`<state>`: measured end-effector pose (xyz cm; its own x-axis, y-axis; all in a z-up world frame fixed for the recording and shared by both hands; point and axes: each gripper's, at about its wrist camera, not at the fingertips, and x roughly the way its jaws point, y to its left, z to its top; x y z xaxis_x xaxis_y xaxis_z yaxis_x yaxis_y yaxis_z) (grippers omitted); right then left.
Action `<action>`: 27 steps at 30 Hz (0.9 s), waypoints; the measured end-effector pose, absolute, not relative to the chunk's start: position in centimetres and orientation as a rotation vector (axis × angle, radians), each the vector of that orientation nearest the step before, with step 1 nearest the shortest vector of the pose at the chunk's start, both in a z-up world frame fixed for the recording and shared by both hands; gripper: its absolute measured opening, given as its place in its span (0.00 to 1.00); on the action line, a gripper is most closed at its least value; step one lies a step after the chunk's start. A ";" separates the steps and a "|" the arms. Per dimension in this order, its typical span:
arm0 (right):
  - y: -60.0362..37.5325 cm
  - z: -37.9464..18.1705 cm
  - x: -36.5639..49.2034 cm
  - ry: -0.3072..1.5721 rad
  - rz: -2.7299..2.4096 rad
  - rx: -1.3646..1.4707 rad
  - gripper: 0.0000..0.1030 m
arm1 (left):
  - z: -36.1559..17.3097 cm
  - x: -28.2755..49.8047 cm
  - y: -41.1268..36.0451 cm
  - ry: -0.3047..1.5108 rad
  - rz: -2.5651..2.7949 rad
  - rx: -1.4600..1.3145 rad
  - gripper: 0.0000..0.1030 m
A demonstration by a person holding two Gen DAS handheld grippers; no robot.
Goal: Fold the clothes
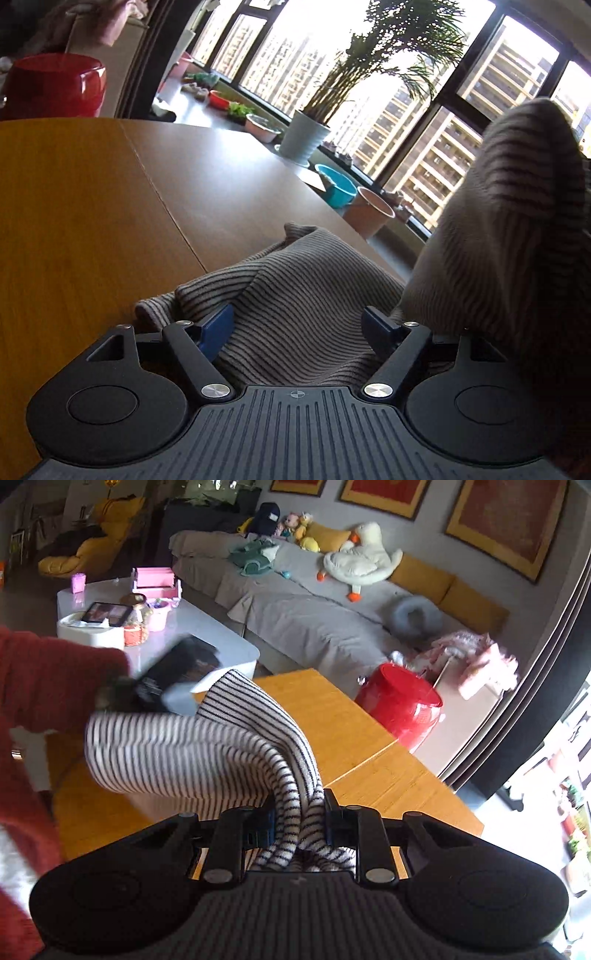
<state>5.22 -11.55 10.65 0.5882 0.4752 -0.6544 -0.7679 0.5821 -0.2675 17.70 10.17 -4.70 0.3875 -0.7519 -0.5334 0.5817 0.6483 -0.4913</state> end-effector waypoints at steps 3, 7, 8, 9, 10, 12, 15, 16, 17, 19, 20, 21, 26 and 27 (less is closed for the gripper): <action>-11.3 7.2 10.9 0.683 0.794 -0.509 0.21 | -5.0 18.3 10.8 0.818 -0.843 -0.270 0.61; -11.9 4.2 13.7 0.765 0.841 -0.410 0.23 | -5.3 18.5 11.5 0.822 -0.841 -0.299 0.57; -12.1 3.8 14.1 0.774 0.846 -0.390 0.24 | -5.4 18.6 11.6 0.822 -0.843 -0.307 0.56; -12.4 3.4 14.6 0.783 0.852 -0.371 0.24 | -5.4 18.6 11.6 0.822 -0.843 -0.313 0.56; -12.5 3.1 14.9 0.789 0.853 -0.348 0.25 | -5.5 18.7 11.7 0.821 -0.843 -0.320 0.56; -13.1 2.9 15.2 0.796 0.850 -0.316 0.26 | -5.6 18.6 11.8 0.815 -0.844 -0.322 0.56; -13.6 2.6 15.2 0.794 0.837 -0.280 0.30 | -5.5 18.5 11.8 0.811 -0.842 -0.315 0.56; -13.5 2.0 15.1 0.792 0.832 -0.269 0.31 | -5.2 18.3 12.0 0.808 -0.832 -0.313 0.56; -13.7 2.0 15.0 0.786 0.825 -0.265 0.31 | -4.8 18.1 12.3 0.805 -0.821 -0.310 0.56; -13.9 2.2 14.4 0.765 0.810 -0.269 0.31 | -3.8 17.5 13.2 0.785 -0.781 -0.303 0.71; -14.0 2.6 13.8 0.745 0.805 -0.280 0.30 | -3.1 17.1 14.0 0.756 -0.739 -0.290 0.80; -14.2 3.1 13.2 0.725 0.800 -0.289 0.29 | -2.3 16.6 14.8 0.724 -0.695 -0.274 0.87; -14.2 3.8 12.6 0.686 0.773 -0.321 0.29 | 2.0 15.0 18.5 0.575 -0.617 -0.353 0.87; -13.8 3.2 12.8 0.693 0.767 -0.328 0.29 | 2.9 14.4 18.6 0.541 -0.615 -0.349 0.87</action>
